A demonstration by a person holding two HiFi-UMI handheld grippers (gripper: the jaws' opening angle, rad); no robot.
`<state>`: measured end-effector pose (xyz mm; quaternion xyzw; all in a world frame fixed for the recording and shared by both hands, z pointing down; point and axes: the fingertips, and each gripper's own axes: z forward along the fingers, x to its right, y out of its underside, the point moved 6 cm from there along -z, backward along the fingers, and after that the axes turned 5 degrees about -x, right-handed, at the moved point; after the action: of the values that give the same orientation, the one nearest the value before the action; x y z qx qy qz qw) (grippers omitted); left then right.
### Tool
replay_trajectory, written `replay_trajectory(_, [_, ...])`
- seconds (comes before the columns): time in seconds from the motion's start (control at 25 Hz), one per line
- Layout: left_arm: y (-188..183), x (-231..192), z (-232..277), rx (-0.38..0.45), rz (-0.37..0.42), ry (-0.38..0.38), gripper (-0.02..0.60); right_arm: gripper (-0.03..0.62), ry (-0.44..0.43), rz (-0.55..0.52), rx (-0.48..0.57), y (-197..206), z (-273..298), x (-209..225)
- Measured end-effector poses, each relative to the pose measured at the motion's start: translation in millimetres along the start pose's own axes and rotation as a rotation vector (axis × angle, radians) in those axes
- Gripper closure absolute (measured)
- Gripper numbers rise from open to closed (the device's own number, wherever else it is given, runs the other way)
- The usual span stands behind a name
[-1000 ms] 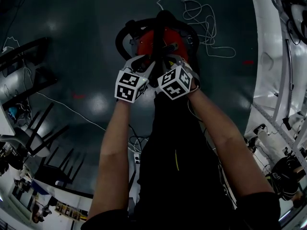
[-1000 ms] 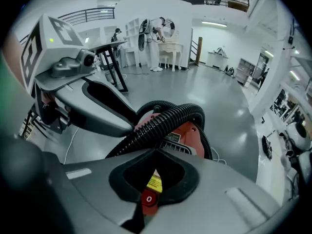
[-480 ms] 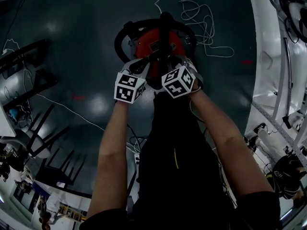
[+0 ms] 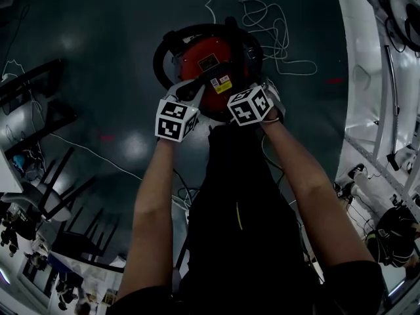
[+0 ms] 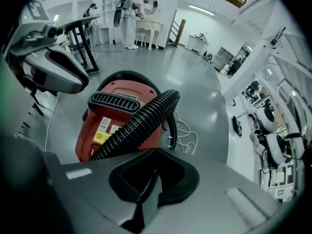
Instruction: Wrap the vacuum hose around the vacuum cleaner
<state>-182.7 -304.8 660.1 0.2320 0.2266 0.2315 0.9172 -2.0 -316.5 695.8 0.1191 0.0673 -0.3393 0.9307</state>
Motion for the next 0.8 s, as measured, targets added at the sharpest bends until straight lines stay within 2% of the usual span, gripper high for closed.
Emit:
replay_trajectory(0.16, [1,4,3,-0.006,0.006,0.008,0.518,0.597,-0.018,0.017,-0.069,18,12,5])
replay_trajectory(0.36, [-1,7,7,-0.010,0.015,0.006,0.518,0.597,0.008,-0.003,-0.127,28,23,6])
replay_trajectory(0.8, [-1,8,1,0.001,-0.003,-0.014,0.528,0.597,0.048,0.032,-0.064,31,4,8])
